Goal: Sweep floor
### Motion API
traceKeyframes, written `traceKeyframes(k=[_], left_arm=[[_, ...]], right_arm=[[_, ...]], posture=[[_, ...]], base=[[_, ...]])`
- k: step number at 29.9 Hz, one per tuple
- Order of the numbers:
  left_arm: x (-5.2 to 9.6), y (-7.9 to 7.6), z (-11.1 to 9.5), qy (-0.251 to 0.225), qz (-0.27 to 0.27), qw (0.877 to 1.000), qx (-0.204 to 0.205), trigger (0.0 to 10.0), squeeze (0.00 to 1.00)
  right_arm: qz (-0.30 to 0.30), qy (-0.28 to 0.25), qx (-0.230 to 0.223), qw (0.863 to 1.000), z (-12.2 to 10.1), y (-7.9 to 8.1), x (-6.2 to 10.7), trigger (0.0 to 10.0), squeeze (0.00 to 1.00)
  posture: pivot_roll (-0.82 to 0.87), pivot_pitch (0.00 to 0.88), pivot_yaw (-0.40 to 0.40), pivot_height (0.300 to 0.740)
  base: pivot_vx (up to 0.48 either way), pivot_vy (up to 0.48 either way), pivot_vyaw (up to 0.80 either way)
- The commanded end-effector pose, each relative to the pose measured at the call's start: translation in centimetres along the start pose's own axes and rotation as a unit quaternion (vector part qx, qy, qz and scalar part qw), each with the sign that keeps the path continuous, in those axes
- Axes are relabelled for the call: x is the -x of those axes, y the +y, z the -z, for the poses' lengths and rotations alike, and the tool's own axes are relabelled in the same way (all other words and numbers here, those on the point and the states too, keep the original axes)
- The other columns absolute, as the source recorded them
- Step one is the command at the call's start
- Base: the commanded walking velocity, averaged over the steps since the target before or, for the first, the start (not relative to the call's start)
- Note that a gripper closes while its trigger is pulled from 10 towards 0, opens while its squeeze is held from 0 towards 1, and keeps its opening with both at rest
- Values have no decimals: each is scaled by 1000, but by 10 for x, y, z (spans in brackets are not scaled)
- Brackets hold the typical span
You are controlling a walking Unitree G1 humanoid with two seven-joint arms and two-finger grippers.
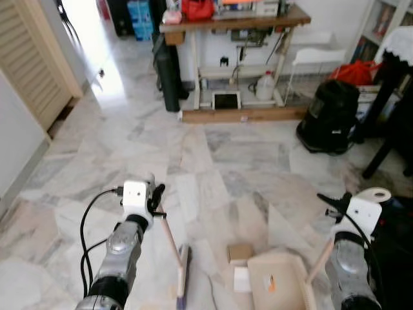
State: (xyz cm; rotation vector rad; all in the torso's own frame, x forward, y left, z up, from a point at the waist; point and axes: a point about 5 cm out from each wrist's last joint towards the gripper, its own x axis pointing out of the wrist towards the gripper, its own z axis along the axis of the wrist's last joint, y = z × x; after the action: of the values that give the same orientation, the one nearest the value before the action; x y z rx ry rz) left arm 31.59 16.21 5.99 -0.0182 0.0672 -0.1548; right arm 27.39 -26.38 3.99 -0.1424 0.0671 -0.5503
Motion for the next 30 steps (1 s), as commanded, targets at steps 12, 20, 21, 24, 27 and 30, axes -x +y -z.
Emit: traceKeyframes(k=[12,20,21,24,27,30], left_arm=[[-1,-2,3,26,30,999,32,10000,0],[-3,-1,1,28,39,998,29,10000,0],[-3,-1,0,26,38,999,27,10000,0],[-3,-1,0,25,37,999,25,10000,0],[-3,-1,0,24,34,999,26,10000,0],[-3,-1,1,24,30,999,28,10000,0]], right_arm=[[59,4,48,997,8,-16,4,10000,0],[67,0,38,997,7,-16,5,10000,0],[63,-1,34,997,6,-15,4,10000,0],[54,-9,20,998,2,-10,4,10000,0],[50,-22,8,998,-5,-6,0,10000,0],[48,-51,-28,997,-22,-4,-7,10000,0]], posture=[[-78,0,61,740],[-79,0,68,740],[-79,0,68,740],[-78,0,65,740],[-80,0,61,740],[-86,0,57,740]], base=[[0,0,0],[0,0,0],[0,0,0],[0,-185,0],[0,-292,0],[0,-287,0]])
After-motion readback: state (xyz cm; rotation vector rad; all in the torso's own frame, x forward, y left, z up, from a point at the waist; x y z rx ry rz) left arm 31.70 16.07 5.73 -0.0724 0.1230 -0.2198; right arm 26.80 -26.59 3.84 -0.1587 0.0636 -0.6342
